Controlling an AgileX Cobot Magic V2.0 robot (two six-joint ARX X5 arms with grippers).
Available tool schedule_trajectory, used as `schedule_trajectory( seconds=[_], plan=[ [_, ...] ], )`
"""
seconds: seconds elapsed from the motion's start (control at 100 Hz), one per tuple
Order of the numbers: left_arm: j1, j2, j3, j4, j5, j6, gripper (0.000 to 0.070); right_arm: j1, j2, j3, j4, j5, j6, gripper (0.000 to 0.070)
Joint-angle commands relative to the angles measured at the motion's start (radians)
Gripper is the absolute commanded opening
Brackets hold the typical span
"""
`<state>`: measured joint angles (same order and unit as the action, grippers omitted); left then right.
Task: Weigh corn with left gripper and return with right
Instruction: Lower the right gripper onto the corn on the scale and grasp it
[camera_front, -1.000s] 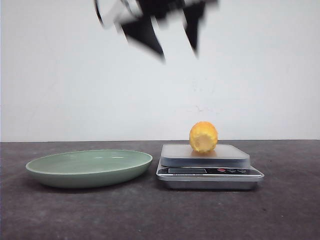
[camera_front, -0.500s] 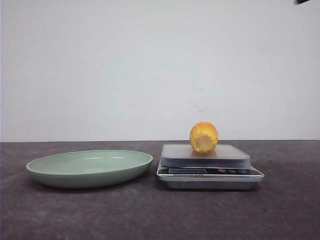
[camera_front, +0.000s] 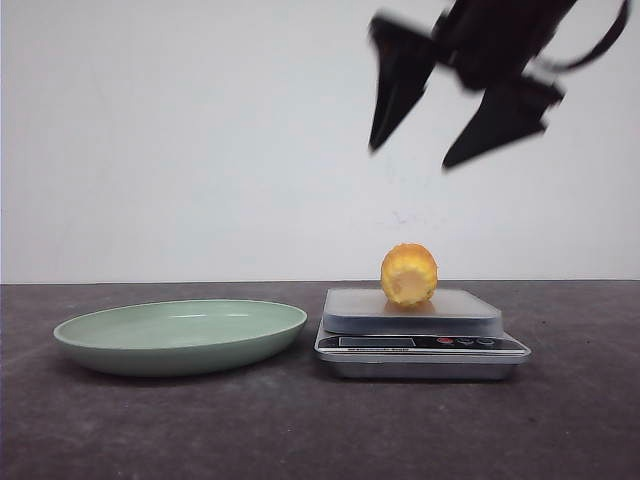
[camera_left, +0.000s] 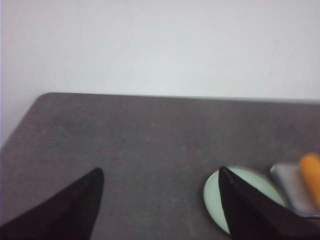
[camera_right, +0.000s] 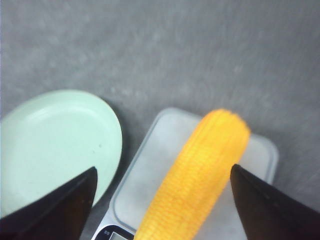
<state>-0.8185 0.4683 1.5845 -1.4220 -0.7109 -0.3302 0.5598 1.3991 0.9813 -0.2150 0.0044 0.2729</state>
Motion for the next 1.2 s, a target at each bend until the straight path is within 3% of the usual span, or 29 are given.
schedule_trajectory(
  seconds=[0.0, 0.46, 0.77, 0.83, 0.92, 1.19],
  plan=[
    [-0.007, -0.017, -0.007, -0.029, -0.002, -0.053, 0.0431, 0.008, 0.049, 0.02, 0.026, 0.013, 0.037, 0.0539],
    [-0.007, -0.14, -0.261, -0.019, 0.0, -0.087, 0.0429, 0.006, 0.195, 0.02, 0.065, 0.084, 0.068, 0.0538],
    [-0.008, -0.151, -0.518, 0.102, 0.0, -0.086, 0.043, 0.005, 0.196, 0.02, 0.056, 0.09, 0.095, 0.0532],
    [-0.008, -0.151, -0.542, 0.118, 0.0, -0.087, 0.043, 0.005, 0.196, 0.02, 0.055, 0.09, 0.1, 0.0522],
    [-0.008, -0.151, -0.559, 0.122, 0.0, -0.088, 0.043, 0.005, 0.196, 0.02, 0.043, 0.083, 0.114, 0.0453],
    [-0.008, -0.163, -0.559, 0.118, 0.0, -0.091, 0.043, 0.008, 0.237, 0.02, 0.024, 0.074, 0.139, 0.0451]
  ],
)
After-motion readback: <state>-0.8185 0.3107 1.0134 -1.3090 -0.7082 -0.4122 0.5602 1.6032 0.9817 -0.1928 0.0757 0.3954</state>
